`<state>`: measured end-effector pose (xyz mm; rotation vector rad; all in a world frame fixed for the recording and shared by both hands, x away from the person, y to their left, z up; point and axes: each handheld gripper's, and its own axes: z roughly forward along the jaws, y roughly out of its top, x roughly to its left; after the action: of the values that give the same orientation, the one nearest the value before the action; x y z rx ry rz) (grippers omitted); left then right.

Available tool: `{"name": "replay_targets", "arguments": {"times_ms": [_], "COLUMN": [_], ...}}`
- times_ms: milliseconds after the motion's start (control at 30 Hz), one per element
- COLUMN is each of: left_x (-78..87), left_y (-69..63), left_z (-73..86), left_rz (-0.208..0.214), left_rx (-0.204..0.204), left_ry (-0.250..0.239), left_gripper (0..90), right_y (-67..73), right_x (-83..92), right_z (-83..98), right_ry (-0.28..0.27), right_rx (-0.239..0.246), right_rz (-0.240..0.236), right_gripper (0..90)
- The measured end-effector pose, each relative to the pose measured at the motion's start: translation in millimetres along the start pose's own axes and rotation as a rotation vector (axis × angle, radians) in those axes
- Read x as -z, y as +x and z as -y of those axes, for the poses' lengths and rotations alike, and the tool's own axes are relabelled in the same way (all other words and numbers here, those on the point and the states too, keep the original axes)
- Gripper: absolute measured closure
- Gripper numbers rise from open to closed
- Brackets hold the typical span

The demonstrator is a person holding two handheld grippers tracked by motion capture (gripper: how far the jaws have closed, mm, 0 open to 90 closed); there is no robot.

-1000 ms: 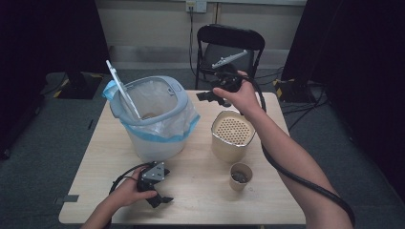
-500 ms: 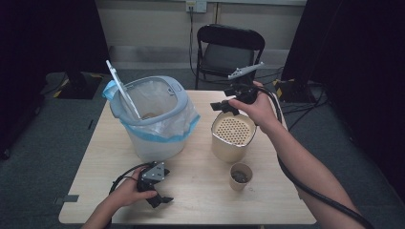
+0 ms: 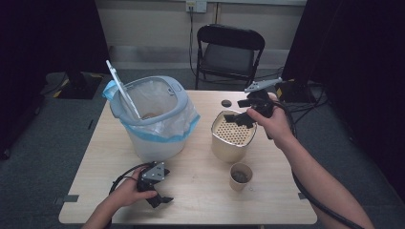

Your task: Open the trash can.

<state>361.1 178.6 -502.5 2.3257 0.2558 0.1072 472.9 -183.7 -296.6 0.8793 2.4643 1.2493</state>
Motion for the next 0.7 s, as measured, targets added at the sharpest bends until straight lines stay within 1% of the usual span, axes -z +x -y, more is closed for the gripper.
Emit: {"name": "replay_targets", "arguments": {"times_ms": [33,67,167,233,400,433,467,600,667,700], "left_x": [-0.2,-0.2,-0.2,0.0,-0.2,0.2,0.0,-0.3,-0.3,-0.9], "left_y": [0.0,0.0,0.1,0.0,0.1,0.2,0.1,0.1,0.1,-0.4], "left_z": [0.1,0.1,0.1,0.0,0.1,-0.1,0.0,0.1,0.2,0.5], "left_rz": [0.002,0.002,0.001,0.0,0.001,0.002,0.0,0.001,0.002,0.013], "left_rx": [0.001,0.001,0.0,0.0,0.0,-0.002,-0.001,0.0,-0.001,0.011], "left_ry": [-0.003,-0.003,-0.003,0.0,-0.003,0.002,0.0,-0.004,-0.004,-0.005], "left_gripper": [0.0,0.0,0.0,0.0,0.0,0.0,0.0,0.0,0.0,0.0], "right_y": [-0.2,-0.2,0.8,2.0,1.9,1.8,1.2,-0.2,-1.2,-2.0], "right_x": [2.8,2.8,7.6,13.1,20.7,21.7,23.9,26.1,27.3,28.5], "right_z": [6.2,6.2,14.2,20.8,30.1,31.8,37.3,46.3,51.7,56.4], "right_ry": [-0.005,-0.005,-0.009,-0.007,-0.01,-0.013,-0.023,-0.024,-0.022,-0.022], "right_rx": [-0.011,-0.011,-0.008,-0.008,-0.011,-0.016,-0.02,-0.024,-0.032,-0.028], "right_rz": [0.011,0.011,0.021,0.014,0.018,0.02,0.014,0.018,0.011,0.032], "right_gripper": [14.8,14.8,14.8,14.8,14.8,15.0,15.1,15.2,15.2,15.5]}}
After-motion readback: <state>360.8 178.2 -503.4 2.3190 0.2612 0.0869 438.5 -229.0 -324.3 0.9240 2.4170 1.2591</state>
